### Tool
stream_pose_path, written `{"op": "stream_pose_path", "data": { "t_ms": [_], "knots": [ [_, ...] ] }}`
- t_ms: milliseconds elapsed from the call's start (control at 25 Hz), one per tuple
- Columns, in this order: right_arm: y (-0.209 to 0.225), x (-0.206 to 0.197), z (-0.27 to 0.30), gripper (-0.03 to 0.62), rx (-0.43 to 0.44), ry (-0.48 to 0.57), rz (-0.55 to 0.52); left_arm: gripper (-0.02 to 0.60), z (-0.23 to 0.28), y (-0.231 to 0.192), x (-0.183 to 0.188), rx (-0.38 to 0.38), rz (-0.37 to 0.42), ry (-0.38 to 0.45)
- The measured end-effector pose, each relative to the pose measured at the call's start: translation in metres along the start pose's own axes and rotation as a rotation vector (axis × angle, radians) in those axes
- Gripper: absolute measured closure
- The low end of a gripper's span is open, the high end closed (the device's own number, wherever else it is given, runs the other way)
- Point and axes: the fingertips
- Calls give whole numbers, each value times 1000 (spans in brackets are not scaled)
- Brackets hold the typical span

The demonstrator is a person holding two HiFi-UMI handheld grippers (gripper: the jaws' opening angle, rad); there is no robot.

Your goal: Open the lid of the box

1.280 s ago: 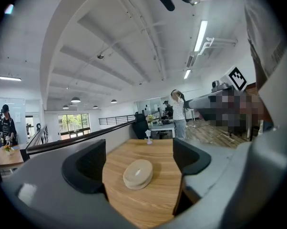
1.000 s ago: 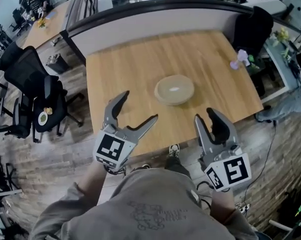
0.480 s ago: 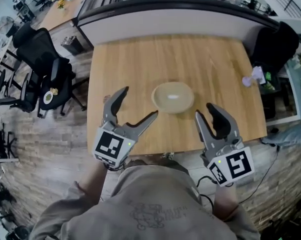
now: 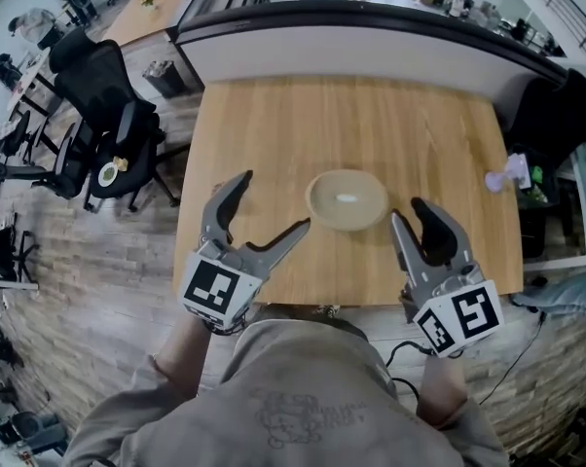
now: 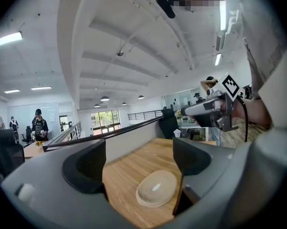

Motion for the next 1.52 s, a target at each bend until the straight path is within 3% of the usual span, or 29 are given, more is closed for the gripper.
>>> {"op": "stream_pose_path", "data": {
  "t_ms": [200,600,1040,1320,1520],
  "knots": [
    [-6,1,11,470,-49,-20,-74,150,-6,-10,-8,-26,-3,-2],
    [-24,-18,44,470,-77,-72,-69,146,1,-19,-39,-140,10,-25],
    [-10,-62,71,470,-133,-176,-63,146,33,-3,-85,-307,52,-57],
    [2,-105,99,470,-144,-285,-131,146,60,13,-134,-408,106,-125],
    [11,-140,117,470,-128,-359,-117,146,83,28,-182,-469,113,-177]
  ]
}}
Point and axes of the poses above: the fingertips, and each gripper's own axes: z forward along the fingers, y to its right, x out of its top, and after that the axes turned 15 degrees about z, right-handed
